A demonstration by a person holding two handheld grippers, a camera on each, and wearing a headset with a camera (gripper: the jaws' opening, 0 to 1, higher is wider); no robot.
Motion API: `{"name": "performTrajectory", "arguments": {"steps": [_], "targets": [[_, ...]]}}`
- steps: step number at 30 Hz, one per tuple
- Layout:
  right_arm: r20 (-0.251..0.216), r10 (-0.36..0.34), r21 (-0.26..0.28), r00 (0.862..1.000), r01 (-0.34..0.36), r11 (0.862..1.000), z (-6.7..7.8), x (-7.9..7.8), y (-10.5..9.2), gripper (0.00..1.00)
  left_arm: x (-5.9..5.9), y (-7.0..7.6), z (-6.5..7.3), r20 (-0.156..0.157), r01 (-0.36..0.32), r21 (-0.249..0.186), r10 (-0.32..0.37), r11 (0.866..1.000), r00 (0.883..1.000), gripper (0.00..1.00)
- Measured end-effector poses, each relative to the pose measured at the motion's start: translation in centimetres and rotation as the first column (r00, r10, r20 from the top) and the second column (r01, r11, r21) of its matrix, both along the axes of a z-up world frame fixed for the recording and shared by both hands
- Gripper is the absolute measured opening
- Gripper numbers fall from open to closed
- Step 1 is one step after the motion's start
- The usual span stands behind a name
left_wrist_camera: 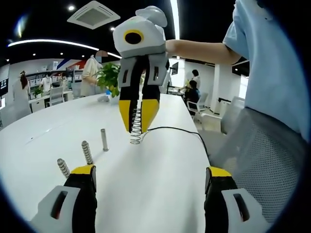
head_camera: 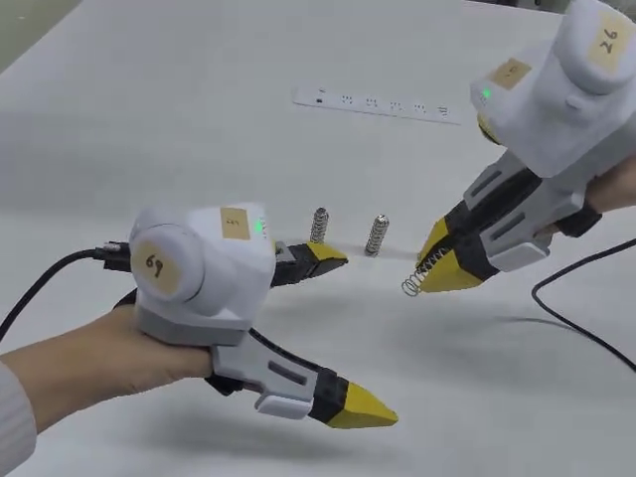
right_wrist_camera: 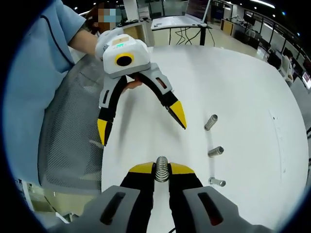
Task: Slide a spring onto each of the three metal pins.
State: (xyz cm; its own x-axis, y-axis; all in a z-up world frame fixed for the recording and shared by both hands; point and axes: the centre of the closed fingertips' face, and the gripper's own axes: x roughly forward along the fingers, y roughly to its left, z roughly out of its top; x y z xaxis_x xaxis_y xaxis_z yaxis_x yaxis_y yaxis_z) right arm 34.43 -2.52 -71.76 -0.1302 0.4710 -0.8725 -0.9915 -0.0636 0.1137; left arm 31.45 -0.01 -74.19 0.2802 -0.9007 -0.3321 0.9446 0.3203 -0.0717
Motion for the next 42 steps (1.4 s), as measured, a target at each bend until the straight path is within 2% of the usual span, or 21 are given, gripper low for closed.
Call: {"name": "performTrajectory", "arguments": {"steps": [8,15,21,30,42], "targets": [[0.021,-0.029,-0.006,0.999,0.029,1.0,0.5,1.6,-0.9,0.07,1.2,2.6,-0.6,-0.014,-0.1,0.028,0.1,0.995,0.995,0.98],[0.05,-0.042,-0.023,0.998,0.044,0.999,1.1,3.5,-1.7,0.07,2.1,4.9,-0.2,-0.01,-0.18,0.014,0.18,0.984,0.984,0.98],[0.075,-0.045,-0.039,0.996,0.048,0.998,1.3,5.0,-2.1,0.07,2.5,6.3,0.0,-0.011,-0.228,0.011,0.228,0.974,0.974,0.97],[0.107,-0.046,-0.082,0.993,0.055,0.995,1.1,6.1,-3.0,0.08,2.9,7.3,0.1,-0.013,-0.267,0.005,0.267,0.964,0.964,0.96],[0.112,-0.048,-0.108,0.993,0.06,0.992,0.4,8.0,-3.3,0.08,2.9,8.2,-0.1,-0.019,-0.29,0.01,0.291,0.957,0.957,0.95]]}}
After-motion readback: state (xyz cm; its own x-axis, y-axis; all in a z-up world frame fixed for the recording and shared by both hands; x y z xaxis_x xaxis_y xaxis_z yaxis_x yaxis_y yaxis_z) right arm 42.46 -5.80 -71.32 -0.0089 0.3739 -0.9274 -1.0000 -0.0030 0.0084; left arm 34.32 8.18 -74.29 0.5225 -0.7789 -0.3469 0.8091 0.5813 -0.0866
